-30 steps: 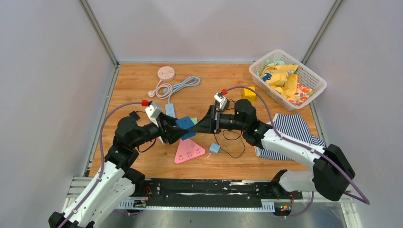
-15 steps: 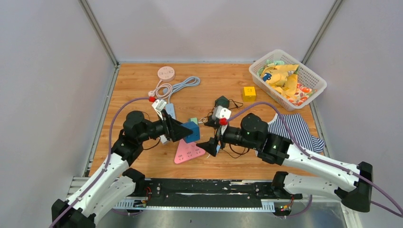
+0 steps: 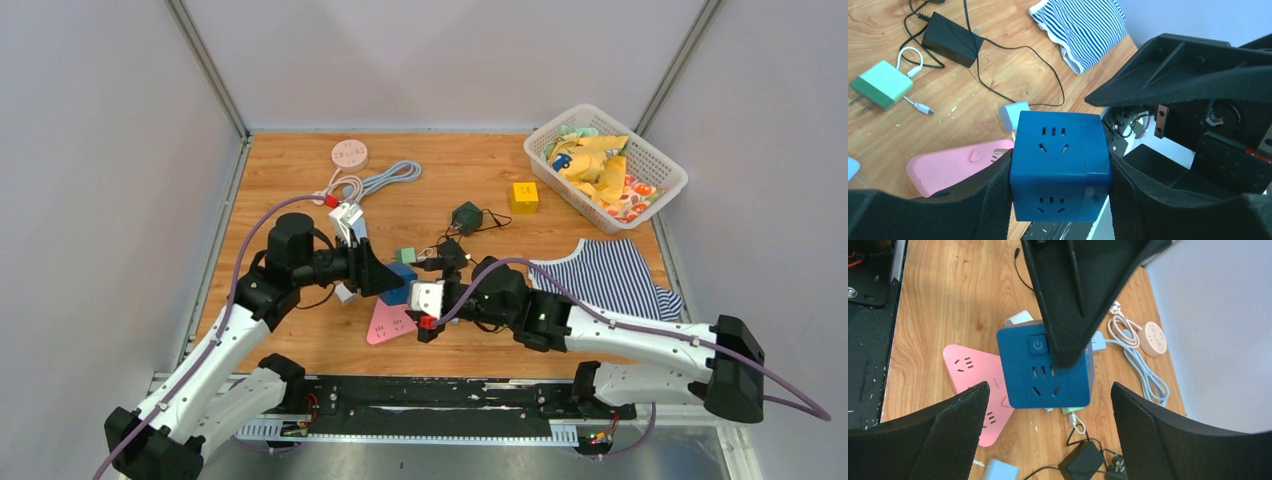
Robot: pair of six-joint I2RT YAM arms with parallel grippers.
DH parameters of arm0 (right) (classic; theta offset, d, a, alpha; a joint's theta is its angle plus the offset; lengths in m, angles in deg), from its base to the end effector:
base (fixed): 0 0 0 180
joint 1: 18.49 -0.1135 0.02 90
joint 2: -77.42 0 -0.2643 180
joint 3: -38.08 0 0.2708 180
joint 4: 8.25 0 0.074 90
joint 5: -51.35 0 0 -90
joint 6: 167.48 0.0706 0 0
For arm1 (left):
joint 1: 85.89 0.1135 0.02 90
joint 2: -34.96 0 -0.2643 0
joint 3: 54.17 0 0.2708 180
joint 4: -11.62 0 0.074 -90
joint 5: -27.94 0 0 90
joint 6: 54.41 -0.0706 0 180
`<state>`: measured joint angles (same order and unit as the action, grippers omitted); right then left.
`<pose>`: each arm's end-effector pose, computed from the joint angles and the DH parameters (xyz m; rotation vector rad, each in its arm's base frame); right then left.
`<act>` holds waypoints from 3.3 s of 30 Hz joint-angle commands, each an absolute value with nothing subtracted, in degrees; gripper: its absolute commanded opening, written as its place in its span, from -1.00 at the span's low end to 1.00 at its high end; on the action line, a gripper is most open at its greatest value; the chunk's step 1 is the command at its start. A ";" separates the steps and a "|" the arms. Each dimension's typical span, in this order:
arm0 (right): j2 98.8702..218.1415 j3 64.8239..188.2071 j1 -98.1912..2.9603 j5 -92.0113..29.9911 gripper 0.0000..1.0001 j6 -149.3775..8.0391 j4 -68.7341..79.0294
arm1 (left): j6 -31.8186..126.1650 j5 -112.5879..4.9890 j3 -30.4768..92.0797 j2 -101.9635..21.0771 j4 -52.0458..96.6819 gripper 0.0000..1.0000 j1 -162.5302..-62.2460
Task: Insert the plug
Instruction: Pick up the plug from the center of the board, then insert the plug into the socket.
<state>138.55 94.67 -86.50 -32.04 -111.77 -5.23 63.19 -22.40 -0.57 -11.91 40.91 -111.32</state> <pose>0.1068 0.2861 0.3046 -1.4012 1.0163 0.5348 0.1855 -0.1381 0.2889 0.4512 2.0442 -1.2632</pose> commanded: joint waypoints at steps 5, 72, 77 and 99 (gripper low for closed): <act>143.58 94.56 -89.04 -29.92 0.75 -117.05 -12.25 | 64.13 -18.99 -1.42 -10.62 42.45 -1.00 -111.64; 155.89 95.35 -85.80 -57.06 -1.00 -33.97 5.02 | 72.62 -39.44 -17.55 -25.34 35.94 -0.13 -111.64; 155.82 95.57 -85.81 -57.46 -1.00 -33.07 6.93 | 72.56 -39.38 -17.55 -25.17 36.39 -0.14 -111.64; 155.56 97.20 -86.12 -57.81 -1.00 -31.61 12.69 | 72.61 -39.21 -17.46 -24.84 36.73 -0.14 -111.64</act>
<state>154.77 96.38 -86.34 -55.67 -32.01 9.18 72.30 -40.24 -17.36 -25.11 37.74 -111.73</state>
